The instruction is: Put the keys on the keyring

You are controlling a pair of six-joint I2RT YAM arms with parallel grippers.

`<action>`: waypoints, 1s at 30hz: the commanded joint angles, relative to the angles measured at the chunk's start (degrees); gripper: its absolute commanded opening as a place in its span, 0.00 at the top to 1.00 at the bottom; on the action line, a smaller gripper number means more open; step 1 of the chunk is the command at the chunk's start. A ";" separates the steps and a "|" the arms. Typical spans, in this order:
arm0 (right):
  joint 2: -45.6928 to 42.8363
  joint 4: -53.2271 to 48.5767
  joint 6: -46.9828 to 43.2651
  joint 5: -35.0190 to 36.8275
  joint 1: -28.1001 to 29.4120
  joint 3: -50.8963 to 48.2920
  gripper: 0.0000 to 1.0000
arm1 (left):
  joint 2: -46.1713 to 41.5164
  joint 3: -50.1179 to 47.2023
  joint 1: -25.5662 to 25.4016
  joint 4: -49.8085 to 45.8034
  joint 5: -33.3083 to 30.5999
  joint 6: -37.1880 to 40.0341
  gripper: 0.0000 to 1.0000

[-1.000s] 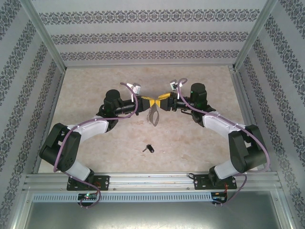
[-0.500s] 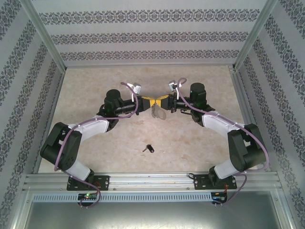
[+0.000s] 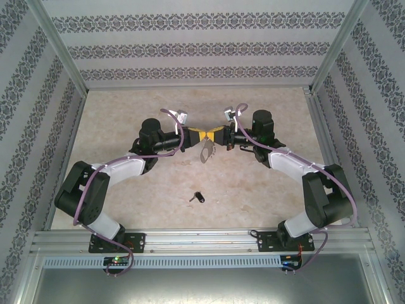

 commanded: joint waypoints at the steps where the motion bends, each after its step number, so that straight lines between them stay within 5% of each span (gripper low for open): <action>1: -1.32 2.61 -1.80 2.72 0.38 -1.44 1.00 | -1.50 1.18 -0.54 2.19 -1.17 -0.19 0.79; 3: -2.46 3.38 -1.91 5.04 0.19 -2.68 1.00 | -2.87 0.31 -0.46 1.84 -2.51 0.03 0.65; 6: -4.76 4.81 -1.90 8.42 0.30 -4.51 1.00 | -5.02 -0.35 -0.43 0.48 -4.13 0.64 0.57; 16: -12.12 10.11 -2.45 22.86 2.81 -8.99 1.00 | -7.67 2.15 -0.37 -9.01 -9.18 2.43 0.50; 30: -24.09 18.70 -4.39 40.18 8.65 -14.00 1.00 | -9.57 4.77 -0.37 -12.22 -9.28 1.75 0.25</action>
